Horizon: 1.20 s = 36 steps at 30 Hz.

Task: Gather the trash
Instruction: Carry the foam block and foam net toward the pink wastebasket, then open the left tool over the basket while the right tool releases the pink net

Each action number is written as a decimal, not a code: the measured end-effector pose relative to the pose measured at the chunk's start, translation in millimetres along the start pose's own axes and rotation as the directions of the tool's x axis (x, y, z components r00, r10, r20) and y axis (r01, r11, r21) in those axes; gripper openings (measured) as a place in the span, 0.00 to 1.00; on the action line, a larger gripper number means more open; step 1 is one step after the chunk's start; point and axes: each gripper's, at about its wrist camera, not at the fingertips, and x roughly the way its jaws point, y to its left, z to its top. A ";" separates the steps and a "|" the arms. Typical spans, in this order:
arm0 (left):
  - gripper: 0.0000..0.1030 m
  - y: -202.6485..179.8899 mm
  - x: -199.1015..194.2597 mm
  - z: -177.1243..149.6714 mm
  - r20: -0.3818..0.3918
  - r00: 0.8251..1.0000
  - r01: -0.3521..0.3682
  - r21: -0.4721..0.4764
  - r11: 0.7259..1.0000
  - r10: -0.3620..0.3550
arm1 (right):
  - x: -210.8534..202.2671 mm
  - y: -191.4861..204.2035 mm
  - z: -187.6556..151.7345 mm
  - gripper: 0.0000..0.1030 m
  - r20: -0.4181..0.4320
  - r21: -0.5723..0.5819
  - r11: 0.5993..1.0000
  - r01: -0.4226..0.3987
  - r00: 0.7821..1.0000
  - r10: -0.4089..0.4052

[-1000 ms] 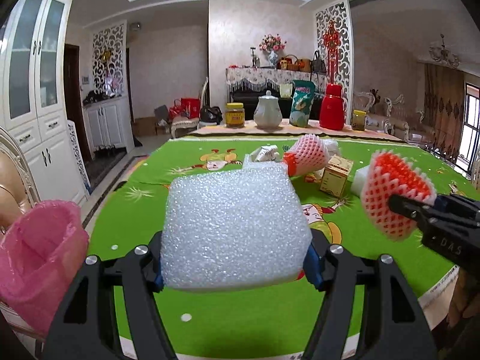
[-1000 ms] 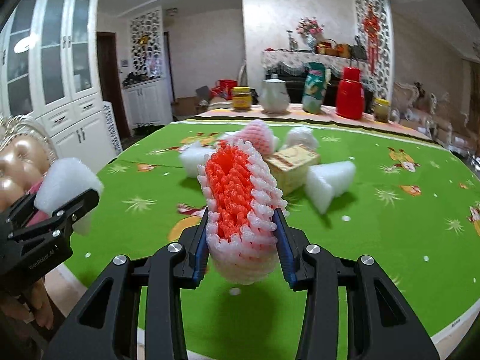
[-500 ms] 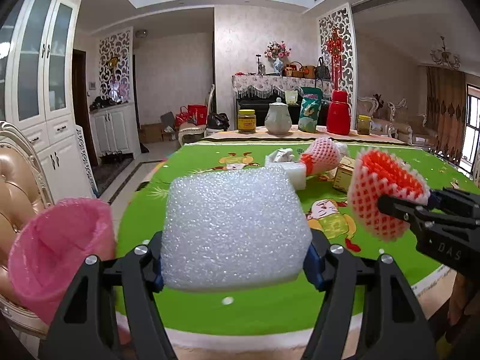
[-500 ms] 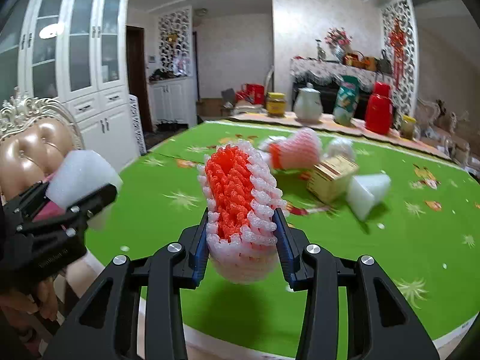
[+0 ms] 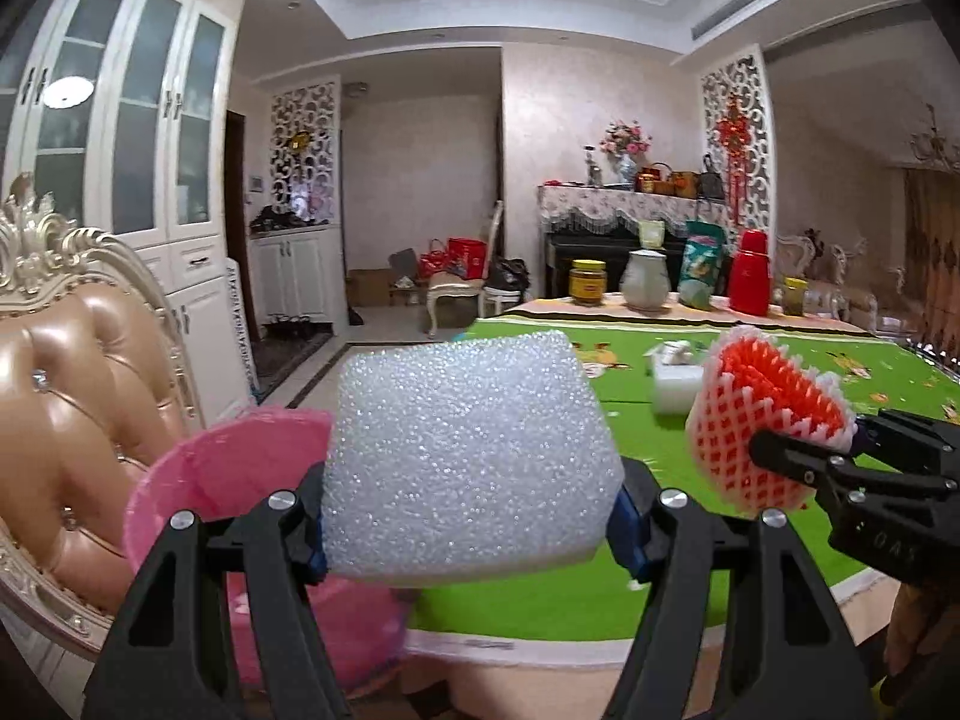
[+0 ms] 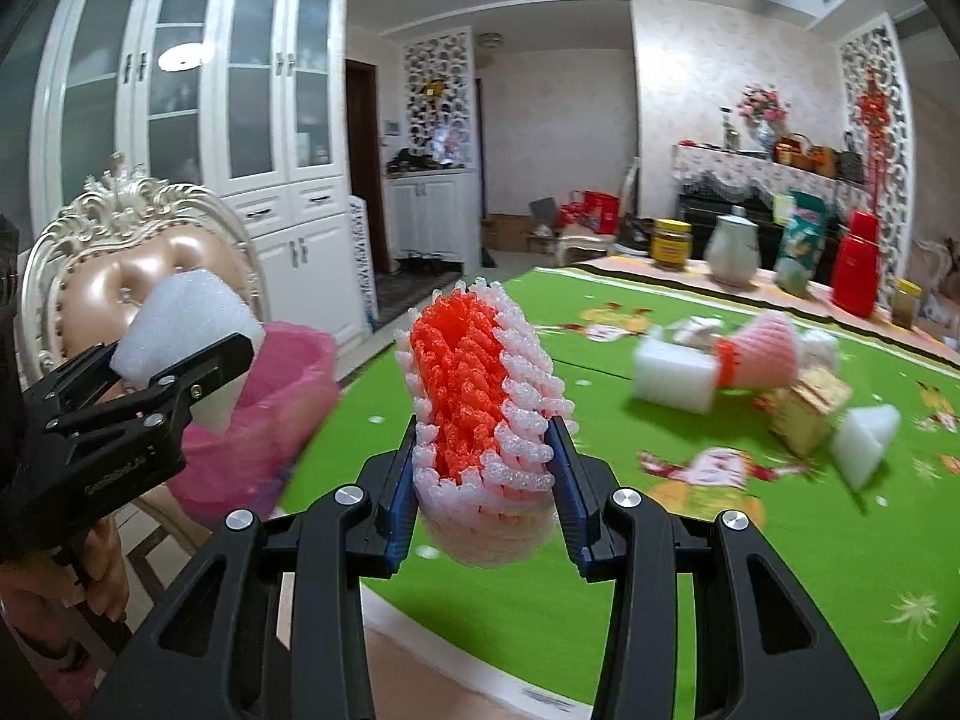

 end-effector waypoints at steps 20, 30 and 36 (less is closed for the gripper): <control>0.64 170.1 48.7 3.2 -0.130 0.986 -0.110 -0.066 0.992 0.100 | 103.4 131.1 43.1 0.40 -0.067 -0.081 0.957 -0.278 0.960 0.273; 0.65 199.1 79.1 -18.8 -0.199 0.975 -0.113 -0.083 0.990 0.095 | 138.1 143.3 40.1 0.44 -0.117 -0.055 0.949 -0.312 0.945 0.304; 0.82 210.8 75.1 -25.9 -0.179 0.975 -0.150 -0.092 0.984 0.132 | 149.8 148.9 33.0 0.75 -0.142 -0.048 0.942 -0.332 0.936 0.322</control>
